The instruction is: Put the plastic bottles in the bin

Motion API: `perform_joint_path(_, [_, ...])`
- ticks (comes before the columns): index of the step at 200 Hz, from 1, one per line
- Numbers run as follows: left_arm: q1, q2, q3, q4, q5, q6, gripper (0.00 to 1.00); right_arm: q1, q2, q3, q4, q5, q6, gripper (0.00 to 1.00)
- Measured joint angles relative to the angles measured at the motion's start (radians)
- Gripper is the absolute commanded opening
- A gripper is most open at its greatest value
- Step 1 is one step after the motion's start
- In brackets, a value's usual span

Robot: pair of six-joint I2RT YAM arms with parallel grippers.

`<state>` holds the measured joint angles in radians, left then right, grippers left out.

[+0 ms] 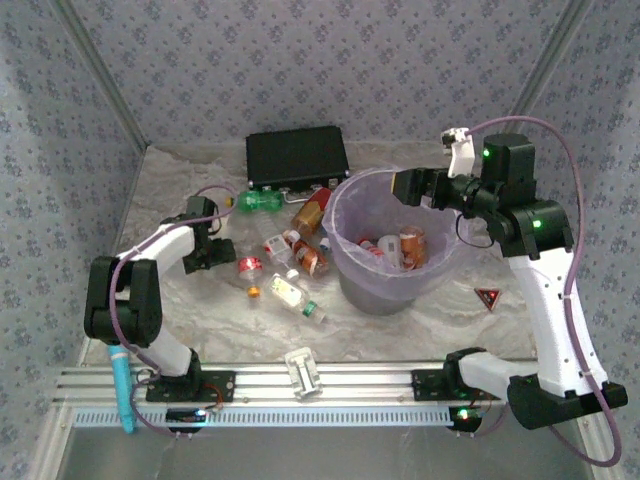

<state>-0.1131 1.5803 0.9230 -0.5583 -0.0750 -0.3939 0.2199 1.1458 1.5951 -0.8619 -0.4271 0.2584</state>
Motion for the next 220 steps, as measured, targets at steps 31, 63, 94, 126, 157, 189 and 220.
perform_joint_path(31, [0.002,0.0,0.0,0.014,-0.001,-0.01,0.65,0.0,0.0,-0.016,0.003,0.0,0.0,0.92])
perform_joint_path(63, [0.002,0.0,0.0,0.023,-0.001,-0.018,0.57,-0.003,0.0,-0.026,0.006,-0.001,0.0,0.92])
perform_joint_path(94, [0.005,0.0,0.0,0.025,-0.001,-0.019,0.55,-0.003,0.0,-0.026,0.006,-0.001,0.0,0.92])
perform_joint_path(126, [0.007,-0.043,0.0,0.002,0.0,-0.019,0.56,-0.003,0.0,-0.026,0.006,-0.01,0.0,0.92])
perform_joint_path(157, [0.007,-0.185,0.0,-0.024,0.018,-0.019,0.56,-0.002,0.012,-0.025,0.013,-0.031,0.01,0.91])
perform_joint_path(189, [0.006,-0.336,0.004,-0.024,0.114,-0.023,0.56,0.013,0.051,0.004,0.022,-0.043,0.016,0.91])
perform_joint_path(220, [-0.04,-0.443,0.033,-0.009,0.224,-0.047,0.55,0.068,0.116,0.08,0.029,-0.045,0.023,0.91])
